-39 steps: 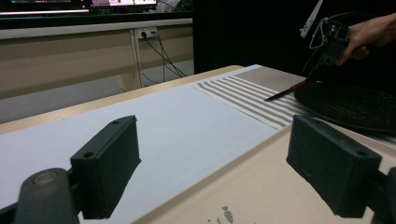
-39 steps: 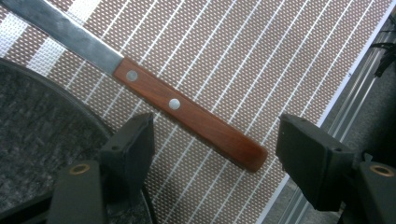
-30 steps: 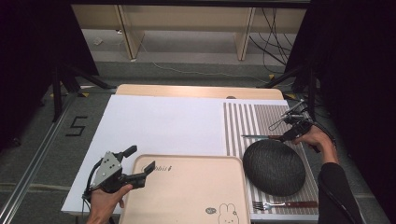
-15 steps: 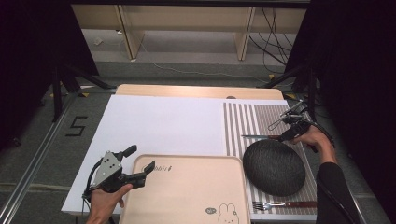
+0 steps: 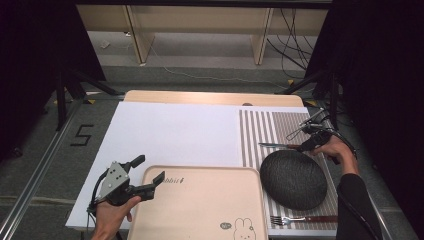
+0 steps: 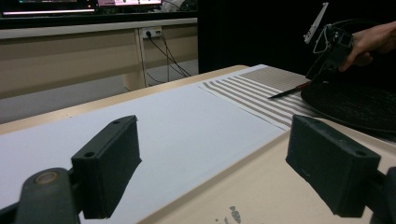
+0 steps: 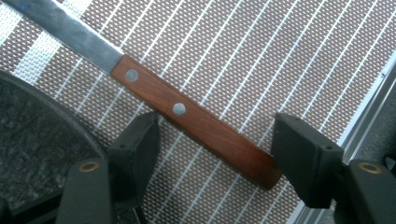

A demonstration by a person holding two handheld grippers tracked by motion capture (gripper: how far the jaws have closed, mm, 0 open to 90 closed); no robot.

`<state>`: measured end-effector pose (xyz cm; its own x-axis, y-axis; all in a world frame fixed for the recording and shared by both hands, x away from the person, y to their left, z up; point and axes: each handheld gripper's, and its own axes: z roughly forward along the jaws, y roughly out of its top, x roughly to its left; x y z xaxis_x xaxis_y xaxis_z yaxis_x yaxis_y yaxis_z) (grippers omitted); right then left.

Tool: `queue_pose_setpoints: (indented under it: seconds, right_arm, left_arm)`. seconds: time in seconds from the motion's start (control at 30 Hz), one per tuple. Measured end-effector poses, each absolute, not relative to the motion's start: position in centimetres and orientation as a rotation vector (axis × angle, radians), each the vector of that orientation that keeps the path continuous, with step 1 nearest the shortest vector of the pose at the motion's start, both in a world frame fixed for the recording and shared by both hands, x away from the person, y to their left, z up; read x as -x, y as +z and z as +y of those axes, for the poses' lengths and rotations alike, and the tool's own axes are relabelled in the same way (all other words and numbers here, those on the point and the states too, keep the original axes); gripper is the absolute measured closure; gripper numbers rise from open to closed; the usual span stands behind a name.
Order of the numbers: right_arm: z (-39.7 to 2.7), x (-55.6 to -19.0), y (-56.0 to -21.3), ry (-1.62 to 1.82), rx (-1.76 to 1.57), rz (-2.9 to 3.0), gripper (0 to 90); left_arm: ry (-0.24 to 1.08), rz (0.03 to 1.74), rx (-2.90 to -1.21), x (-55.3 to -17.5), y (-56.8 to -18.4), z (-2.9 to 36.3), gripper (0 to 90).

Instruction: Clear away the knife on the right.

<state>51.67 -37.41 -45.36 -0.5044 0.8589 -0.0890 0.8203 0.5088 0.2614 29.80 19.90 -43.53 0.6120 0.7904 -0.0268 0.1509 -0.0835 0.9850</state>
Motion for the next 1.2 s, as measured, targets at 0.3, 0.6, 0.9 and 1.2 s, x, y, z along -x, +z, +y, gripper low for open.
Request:
queue_pose_setpoints:
  seconds: [0.3, 0.6, 0.9, 1.2]
  right_arm:
    - [-36.9, -51.5, -45.2, 0.274, -1.376, 2.555, 40.7]
    - [-35.7, -51.1, -45.1, 0.205, -1.265, 2.569, 52.0]
    - [-35.1, -51.2, -45.0, 0.154, -1.254, 2.582, 56.9]
    - [-34.8, -51.3, -45.0, 0.143, -1.253, 2.603, 64.5]
  left_arm:
    - [0.637, 0.8, -1.586, -29.8, -43.6, 19.8, 16.6]
    - [0.641, 0.803, -1.598, -29.7, -43.6, 19.9, 16.6]
    - [0.615, 0.827, -1.573, -29.7, -43.6, 20.2, 16.6]
    - [0.626, 0.809, -1.577, -29.7, -43.6, 20.1, 16.6]
